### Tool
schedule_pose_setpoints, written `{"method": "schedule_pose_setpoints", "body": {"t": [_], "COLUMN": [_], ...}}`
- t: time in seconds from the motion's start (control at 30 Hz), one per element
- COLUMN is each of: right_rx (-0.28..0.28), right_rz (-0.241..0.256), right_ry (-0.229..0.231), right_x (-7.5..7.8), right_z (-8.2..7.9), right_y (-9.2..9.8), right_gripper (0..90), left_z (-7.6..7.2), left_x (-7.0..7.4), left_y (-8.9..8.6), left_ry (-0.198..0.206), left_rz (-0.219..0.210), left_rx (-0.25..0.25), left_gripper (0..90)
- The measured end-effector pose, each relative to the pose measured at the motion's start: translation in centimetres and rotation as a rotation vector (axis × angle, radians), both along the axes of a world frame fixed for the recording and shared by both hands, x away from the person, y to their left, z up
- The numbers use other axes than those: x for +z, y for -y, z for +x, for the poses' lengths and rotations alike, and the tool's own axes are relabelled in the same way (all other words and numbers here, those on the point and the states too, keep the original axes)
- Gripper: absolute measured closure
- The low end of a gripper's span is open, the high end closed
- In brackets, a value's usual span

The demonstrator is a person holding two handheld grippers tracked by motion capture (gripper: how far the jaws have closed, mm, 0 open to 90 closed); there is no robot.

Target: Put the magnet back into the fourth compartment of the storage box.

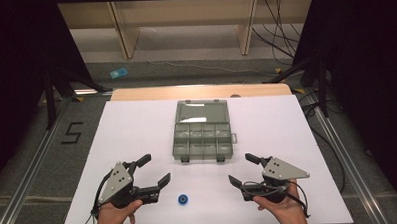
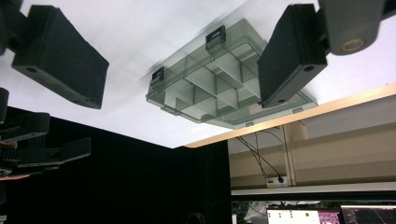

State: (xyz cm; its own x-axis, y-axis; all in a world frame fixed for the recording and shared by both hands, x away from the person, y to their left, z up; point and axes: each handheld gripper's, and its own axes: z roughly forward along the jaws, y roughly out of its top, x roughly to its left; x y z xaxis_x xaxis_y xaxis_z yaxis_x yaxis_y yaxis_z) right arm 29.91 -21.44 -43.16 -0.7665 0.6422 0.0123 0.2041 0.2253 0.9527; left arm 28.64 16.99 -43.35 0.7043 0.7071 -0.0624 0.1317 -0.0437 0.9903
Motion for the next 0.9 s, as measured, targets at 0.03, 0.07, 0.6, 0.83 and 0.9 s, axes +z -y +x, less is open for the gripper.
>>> {"method": "schedule_pose_setpoints", "body": {"t": [0.03, 0.07, 0.6, 0.83, 0.9], "right_rx": [0.0, -0.015, 0.046, 0.067, 0.1], "right_rz": [0.0, -0.01, -0.089, -0.113, -0.133], "right_ry": [0.0, 0.012, 0.02, 0.01, 0.007], "right_x": [0.0, 0.0, 0.3, 0.5, 0.6], "right_z": [0.0, 0.0, 0.3, 0.2, 0.4], "right_y": [0.0, -0.1, -1.6, -2.2, -2.8], "right_gripper": [15.9, 15.9, 16.1, 17.9, 20.0], "left_z": [0.0, 0.0, 0.0, 0.1, 0.1], "left_x": [0.0, 0.0, 0.0, -0.1, -0.1], "left_y": [0.0, 0.0, 0.0, 0.0, 0.0], "left_ry": [0.0, 0.0, -0.002, -0.001, -0.003], "left_rz": [0.0, 0.0, 0.002, 0.006, 0.004], "left_rx": [-0.001, -0.001, 0.0, 0.001, 0.003], "left_gripper": [15.7, 15.7, 15.7, 15.7, 15.7]}}
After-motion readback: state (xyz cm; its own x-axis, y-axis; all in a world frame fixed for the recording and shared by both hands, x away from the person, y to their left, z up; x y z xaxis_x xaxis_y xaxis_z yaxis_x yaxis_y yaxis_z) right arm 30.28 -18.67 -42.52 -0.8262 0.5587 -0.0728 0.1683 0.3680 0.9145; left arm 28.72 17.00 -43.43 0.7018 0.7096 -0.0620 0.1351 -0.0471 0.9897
